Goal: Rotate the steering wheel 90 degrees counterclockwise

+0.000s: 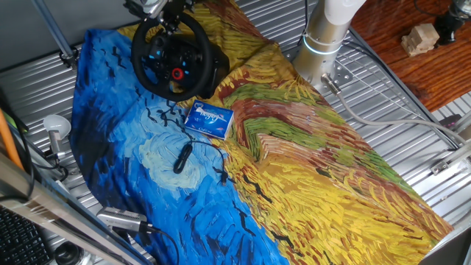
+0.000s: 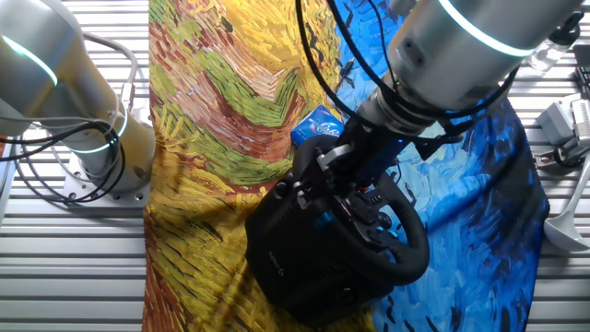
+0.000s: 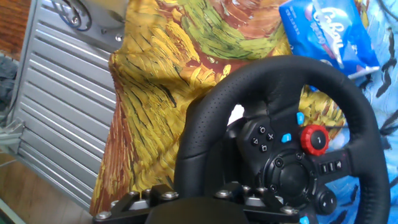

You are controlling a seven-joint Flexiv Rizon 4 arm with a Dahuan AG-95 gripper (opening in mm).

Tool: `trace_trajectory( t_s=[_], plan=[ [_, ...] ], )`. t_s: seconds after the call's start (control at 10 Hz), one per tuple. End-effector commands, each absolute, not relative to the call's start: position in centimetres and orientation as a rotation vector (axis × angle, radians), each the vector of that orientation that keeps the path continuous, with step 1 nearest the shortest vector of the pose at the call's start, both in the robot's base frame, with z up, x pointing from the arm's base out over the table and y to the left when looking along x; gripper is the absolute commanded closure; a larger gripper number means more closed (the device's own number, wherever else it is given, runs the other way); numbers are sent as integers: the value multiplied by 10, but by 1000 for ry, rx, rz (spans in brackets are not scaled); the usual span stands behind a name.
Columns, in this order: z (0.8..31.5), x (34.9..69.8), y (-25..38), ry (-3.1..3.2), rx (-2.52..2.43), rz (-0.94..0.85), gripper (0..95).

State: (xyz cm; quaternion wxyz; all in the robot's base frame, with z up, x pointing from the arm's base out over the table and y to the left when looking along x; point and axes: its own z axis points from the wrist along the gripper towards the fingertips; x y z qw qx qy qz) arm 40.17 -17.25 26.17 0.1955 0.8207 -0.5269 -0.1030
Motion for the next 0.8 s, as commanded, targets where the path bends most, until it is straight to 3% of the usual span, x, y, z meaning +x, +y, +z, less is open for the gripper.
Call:
trace_trajectory(
  t_s=[0.1,0.8],
  plan=[
    [262,403,-172,-1332,2402,-365,380],
    [262,403,-172,-1325,2337,-380,380]
  ],
)
